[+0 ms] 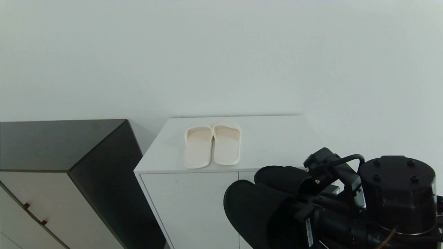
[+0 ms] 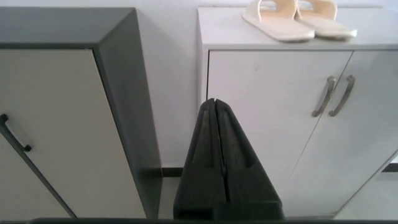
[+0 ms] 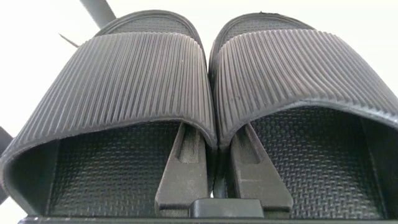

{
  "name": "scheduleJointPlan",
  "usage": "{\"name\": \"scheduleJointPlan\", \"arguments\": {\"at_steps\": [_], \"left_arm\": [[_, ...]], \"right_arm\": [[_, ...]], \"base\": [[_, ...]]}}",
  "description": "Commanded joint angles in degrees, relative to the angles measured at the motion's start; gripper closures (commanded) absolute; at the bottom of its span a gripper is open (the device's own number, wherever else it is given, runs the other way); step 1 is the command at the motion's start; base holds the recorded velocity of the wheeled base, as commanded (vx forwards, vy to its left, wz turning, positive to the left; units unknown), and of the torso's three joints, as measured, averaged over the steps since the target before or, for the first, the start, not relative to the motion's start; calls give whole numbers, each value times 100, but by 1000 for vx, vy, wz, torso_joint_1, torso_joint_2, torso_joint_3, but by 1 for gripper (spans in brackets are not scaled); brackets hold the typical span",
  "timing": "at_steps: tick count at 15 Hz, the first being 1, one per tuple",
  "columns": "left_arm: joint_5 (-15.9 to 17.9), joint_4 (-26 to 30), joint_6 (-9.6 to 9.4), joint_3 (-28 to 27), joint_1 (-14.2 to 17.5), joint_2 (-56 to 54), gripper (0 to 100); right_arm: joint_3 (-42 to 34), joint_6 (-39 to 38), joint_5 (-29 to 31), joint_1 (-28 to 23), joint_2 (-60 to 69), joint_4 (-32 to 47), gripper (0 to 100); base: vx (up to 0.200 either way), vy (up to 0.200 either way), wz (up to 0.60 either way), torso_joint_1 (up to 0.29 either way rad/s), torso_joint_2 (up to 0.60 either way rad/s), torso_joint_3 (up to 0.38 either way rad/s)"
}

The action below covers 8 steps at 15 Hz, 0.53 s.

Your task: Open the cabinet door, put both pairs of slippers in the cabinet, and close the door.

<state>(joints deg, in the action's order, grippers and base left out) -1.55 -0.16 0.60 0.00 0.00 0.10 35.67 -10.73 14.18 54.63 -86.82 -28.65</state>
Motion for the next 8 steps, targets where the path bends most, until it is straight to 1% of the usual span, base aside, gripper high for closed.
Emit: {"name": "scheduleJointPlan", "arguments": {"at_steps": [1,6,8], "left_arm": [[-3,-2,2,0,0,-1,100],[5,-2,2,0,0,-1,100],[5,-2,2,0,0,-1,100]], "right_arm": [[-34,1,-12,110,25,0,100],[-183,9,-12,356,139,8,100],[-192,27,-12,356,113,8,100]], "base": [[0,0,0,-217,535,300],[0,0,0,-229,546,320],[0,0,0,-207,520,322]]}}
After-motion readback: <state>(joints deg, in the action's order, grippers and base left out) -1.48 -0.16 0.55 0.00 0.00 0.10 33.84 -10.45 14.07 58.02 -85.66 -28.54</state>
